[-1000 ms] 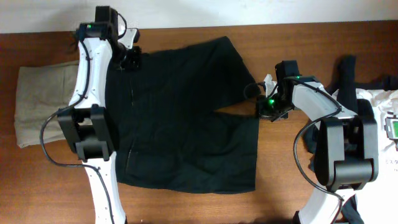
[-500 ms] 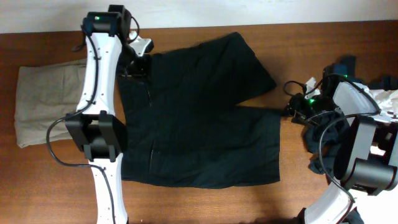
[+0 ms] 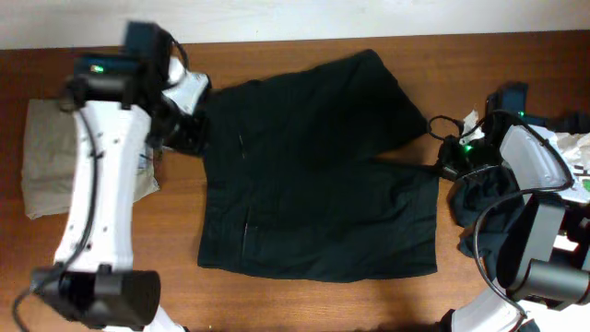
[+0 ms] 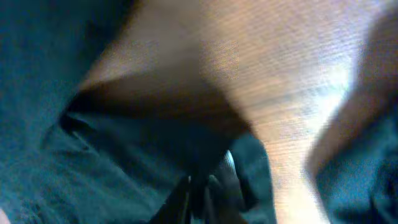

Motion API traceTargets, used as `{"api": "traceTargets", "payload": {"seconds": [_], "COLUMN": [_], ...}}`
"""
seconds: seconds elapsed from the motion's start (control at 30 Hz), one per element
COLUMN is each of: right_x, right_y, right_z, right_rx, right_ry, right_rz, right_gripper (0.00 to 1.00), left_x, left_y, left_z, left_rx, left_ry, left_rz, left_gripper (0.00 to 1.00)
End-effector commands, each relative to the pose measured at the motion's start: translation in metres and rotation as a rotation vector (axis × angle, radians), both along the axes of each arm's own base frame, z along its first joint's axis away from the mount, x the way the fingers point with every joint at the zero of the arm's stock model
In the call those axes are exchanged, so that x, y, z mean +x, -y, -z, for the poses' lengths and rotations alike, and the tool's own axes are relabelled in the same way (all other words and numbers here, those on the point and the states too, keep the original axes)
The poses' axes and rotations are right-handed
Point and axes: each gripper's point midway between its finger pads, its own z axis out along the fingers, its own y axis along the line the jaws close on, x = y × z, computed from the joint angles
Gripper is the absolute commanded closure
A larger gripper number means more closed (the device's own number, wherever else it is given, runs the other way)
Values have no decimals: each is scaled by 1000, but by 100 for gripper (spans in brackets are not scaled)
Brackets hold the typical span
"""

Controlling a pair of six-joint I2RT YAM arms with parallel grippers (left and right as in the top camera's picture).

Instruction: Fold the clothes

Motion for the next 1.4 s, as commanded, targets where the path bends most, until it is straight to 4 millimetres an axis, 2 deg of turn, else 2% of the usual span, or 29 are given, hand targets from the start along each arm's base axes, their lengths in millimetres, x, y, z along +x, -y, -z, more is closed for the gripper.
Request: {"api": "traceTargets", "payload": {"seconds": [0.0,0.07,0.1,0.17,0.2,0.27,0.3,0.37,0.43,0.47,0.5,0.57,0.6,0.67,0.7,0.77,0.8,0.83,0.87,0.9,0.97,1.0,1.07,1.17,1.2,1.23,1.27,1.3,1.37], "right_x": [-1,-4,-2,2,3,-8,-12,-28,-36,-43,-51,-59,-61,-59,-57,-50,-47,-47,-47,-47,-48,-50,-53,-55,-55,-56,-58,-60,-65], "right_y": [39,49,47,39,29,19,17,5,0,0,4,0,1,15,22,20,17,17,17,17,15,14,14,12,11,11,11,10,9], "right_z": [0,0,0,-2,-4,-2,0,21,33,46,57,70,73,66,56,39,30,22,16,10,4,4,4,3,3,3,3,2,2], "right_rx": [-208,-216,-204,-170,-119,-77,-77,-68,-68,-76,-106,-96,-106,-152,-159,-123,-100,-98,-95,-93,-81,-78,-77,-68,-66,-66,-64,-61,-54], "right_ry": [-46,-48,-35,-6,13,-27,-40,-86,-102,-110,-132,-134,-139,-148,-162,-158,-154,-165,-174,-182,-185,-192,-190,-194,-197,-200,-206,-217,-238], "right_rz": [148,159,129,77,26,6,3,-23,-28,-19,17,19,19,36,51,38,19,18,18,17,-7,-15,-51,-65,-66,-66,-66,-67,-68], "right_gripper": [89,96,96,96,91,61,53,55,52,53,61,81,96,96,96,96,92,77,61,56,55,55,55,55,55,55,55,55,54], "left_x": [-14,-3,7,21,25,27,27,24,22,23,24,25,26,26,26,26,26,27,29,31,35,34,33,26,21,18,17,20,31], "left_y": [11,16,18,20,21,20,16,-12,-22,-28,-34,-44,-49,-61,-66,-73,-72,-66,-54,-43,-25,-25,-22,10,16,19,16,-3,-50], "left_z": [68,113,136,167,183,203,210,229,232,232,232,232,232,232,232,232,231,229,224,218,208,210,220,239,251,260,267,271,267], "left_rx": [-67,-91,-96,-105,-110,-108,-89,38,62,62,61,60,61,64,63,50,33,-4,-71,-128,-227,-227,-229,-353,-353,-353,-333,-244,-80], "left_ry": [-150,-117,-66,21,65,114,130,145,143,143,145,145,145,145,143,141,140,138,136,141,159,152,136,65,34,10,-1,4,18], "left_rz": [-8,-1,4,10,12,13,8,-83,-110,-133,-155,-191,-205,-237,-255,-288,-289,-281,-260,-221,-161,-162,-139,-87,-76,-73,-80,-134,-297], "left_gripper": [55,52,52,52,60,75,80,92,94,95,96,96,96,96,96,96,96,95,89,79,55,51,50,50,51,62,94,100,100]}}
